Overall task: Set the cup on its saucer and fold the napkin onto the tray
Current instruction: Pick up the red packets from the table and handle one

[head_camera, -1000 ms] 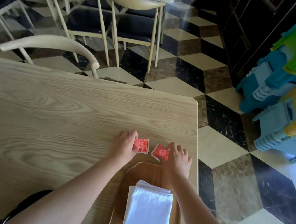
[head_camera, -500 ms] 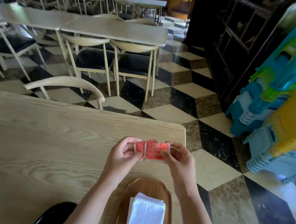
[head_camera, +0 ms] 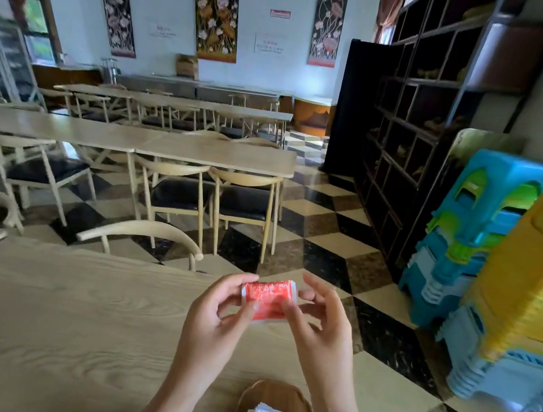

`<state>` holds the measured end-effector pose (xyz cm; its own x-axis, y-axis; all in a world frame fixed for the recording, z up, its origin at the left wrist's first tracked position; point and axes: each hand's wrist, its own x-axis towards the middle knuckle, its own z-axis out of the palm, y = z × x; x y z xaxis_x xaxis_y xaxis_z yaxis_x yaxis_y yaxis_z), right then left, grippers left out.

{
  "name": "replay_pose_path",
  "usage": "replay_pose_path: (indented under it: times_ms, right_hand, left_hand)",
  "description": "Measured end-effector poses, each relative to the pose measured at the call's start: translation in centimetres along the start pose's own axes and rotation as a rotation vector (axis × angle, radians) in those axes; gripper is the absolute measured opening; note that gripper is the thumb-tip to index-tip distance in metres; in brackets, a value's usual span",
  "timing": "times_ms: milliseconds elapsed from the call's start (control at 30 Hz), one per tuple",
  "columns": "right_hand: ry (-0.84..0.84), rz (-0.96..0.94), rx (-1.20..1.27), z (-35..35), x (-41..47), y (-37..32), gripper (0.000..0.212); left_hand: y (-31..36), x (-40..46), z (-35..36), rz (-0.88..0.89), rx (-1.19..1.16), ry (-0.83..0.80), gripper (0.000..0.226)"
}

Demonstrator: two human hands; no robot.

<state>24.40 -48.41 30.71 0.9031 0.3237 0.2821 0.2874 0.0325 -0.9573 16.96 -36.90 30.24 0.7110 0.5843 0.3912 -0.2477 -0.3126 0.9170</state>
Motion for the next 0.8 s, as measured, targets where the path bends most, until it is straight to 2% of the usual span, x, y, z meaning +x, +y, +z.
replay_pose_path:
  times_ms: [100, 200, 267, 333, 400, 500, 567, 600, 700, 800]
  right_hand:
    - [-0.103, 0.105, 0.204, -0.2, -1.4, -1.2, 0.010]
    - [-0.134, 0.128, 0.304, 0.2, -2.2, -2.2, 0.008]
    - [-0.087, 0.099, 0.316, 0.5, -2.4, -2.7, 0.008]
    - [0.014, 0.012, 0.227, 0.8, -2.4, -2.8, 0.014]
    - [0.166, -0.139, -0.012, 1.3, -2.5, -2.8, 0.021]
    - [0.357, -0.502, -0.295, 2.1, -2.9, -3.3, 0.005]
    - [0.372, -0.657, -0.368, 2.7, -3.3, -3.0, 0.014]
    - [0.366, -0.698, -0.394, 2.8, -3.4, -2.8, 0.017]
    - [0.324, -0.752, -0.435, 3.0, -3.5, -2.1, 0.023]
    - [0.223, -0.765, -0.450, 3.1, -3.8, -1.6, 0.036]
  left_hand:
    - [1.2, -0.7, -1.0, 0.019, 0.004, -0.015, 0.029]
    - [2.2, -0.8, -1.5, 0.031, 0.038, -0.097, 0.033]
    - [2.7, -0.9, -1.3, 0.045, 0.088, -0.079, 0.037]
    - [3.0, -1.0, -0.8, 0.100, 0.219, 0.089, 0.042]
    - [3.8, -1.6, -0.2, 0.182, 0.278, 0.232, 0.032]
    - [5.6, -2.6, 1.0, 0.144, 0.086, 0.172, 0.016]
    - [6.5, -2.8, 1.5, 0.058, -0.097, 0.138, 0.005]
    - [6.6, -2.8, 1.4, 0.041, -0.141, 0.147, 0.006]
    - [6.5, -2.9, 1.0, 0.026, -0.178, 0.203, 0.006]
    - [6.0, -3.0, 0.2, 0.028, -0.181, 0.231, 0.015]
